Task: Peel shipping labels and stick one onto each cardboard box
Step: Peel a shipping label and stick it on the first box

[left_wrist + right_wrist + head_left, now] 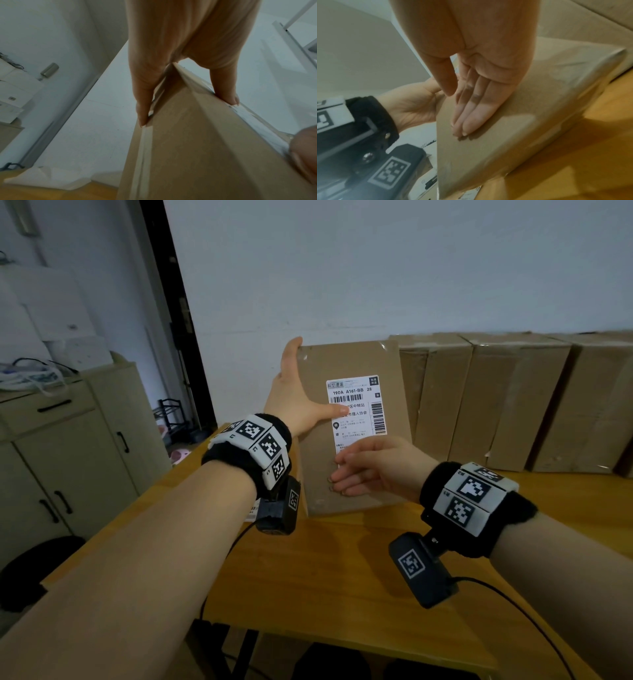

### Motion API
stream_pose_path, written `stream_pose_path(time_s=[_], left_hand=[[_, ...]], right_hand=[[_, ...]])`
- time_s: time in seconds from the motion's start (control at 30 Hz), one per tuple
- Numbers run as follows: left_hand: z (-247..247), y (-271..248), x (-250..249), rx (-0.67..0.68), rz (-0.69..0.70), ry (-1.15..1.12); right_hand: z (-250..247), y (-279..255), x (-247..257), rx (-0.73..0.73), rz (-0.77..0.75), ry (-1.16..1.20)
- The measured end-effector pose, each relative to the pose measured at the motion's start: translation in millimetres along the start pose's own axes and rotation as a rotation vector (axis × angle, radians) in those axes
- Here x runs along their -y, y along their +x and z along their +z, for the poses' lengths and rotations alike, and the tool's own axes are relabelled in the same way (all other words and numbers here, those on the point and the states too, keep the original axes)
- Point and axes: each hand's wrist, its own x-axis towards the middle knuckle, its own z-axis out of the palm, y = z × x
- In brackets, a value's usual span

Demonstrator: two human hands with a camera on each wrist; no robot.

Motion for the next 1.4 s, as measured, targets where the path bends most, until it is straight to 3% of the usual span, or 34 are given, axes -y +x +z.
stream_pose_path(time_s=[0.27,0.4,0.63,0.83,1.13,1.23,1.33,1.4], left_hand=[[-0.4,0.3,-1.6,0.019,-0.006,0.0],[-2.0,1.5,-4.0,0.008,-0.009,-0.052],[-4.3,5.6,-0.8,-0.015,-0.001,-0.089],[-4.4,4.2,-1.5,-0.02,0.012,-0.106],[-8.2,-8.7,-8.6,0.031,0.006,-0.135],[-10.5,-11.0,-10.8,0.052,0.0,-0.139],[-12.0,-15.6,-12.1,0.046,-0.003,-0.104],[-11.9,-20.5,-11.6,0.007,-0.026,-0.106]], right_hand=[[-31.8,-7.9,7.5,-0.198,-0.057,0.026],[-30.9,1.6,25.3,-0.276,-0.187,0.071],[-10.6,24.5,56.5,-0.248,-0.343,0.284],[-4.6,15.9,35.0,-0.112,-0.202,0.121],[-34.8,-12.4,2.2,-0.145,-0.029,-0.02],[-39.3,-17.7,0.5,-0.286,-0.019,-0.068],[-41.7,-12.9,5.2,-0.607,-0.143,-0.17],[-42.8,-7.3,8.7,-0.725,-0.185,-0.232]])
